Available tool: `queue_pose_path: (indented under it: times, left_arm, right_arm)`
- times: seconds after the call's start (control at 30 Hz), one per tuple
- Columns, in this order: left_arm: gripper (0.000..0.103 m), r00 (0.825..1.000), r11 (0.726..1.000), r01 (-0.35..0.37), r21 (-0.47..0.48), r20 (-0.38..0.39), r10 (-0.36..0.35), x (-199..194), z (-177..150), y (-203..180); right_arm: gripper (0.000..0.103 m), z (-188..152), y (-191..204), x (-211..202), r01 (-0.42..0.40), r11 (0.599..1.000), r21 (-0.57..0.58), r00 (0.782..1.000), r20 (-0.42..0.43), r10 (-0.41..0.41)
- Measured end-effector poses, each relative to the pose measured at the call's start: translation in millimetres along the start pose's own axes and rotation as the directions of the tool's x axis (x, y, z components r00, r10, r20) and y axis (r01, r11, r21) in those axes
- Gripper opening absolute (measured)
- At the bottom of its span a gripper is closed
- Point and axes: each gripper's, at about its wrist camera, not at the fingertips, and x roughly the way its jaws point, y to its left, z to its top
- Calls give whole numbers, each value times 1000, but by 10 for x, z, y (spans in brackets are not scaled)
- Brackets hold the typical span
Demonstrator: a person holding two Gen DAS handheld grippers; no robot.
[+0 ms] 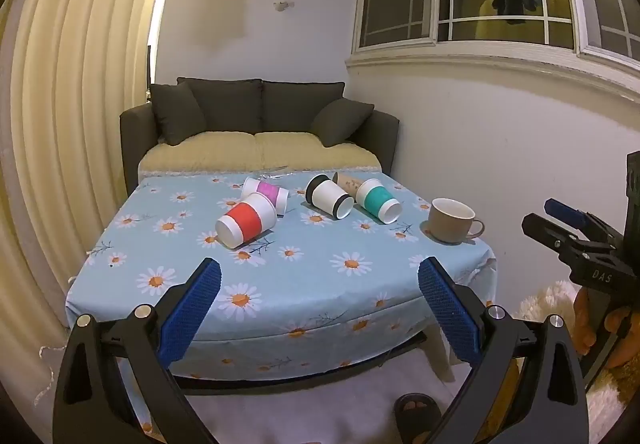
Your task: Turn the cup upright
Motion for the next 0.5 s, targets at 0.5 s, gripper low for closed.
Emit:
queue_pose_path:
  times: [0.5]
  left_arm:
    - [97,1000,1000,3,-5,-1,-3,-8,-39,-83]
  right_arm:
    - [98,5,16,-6,-11,1000,-7,1000,16,11]
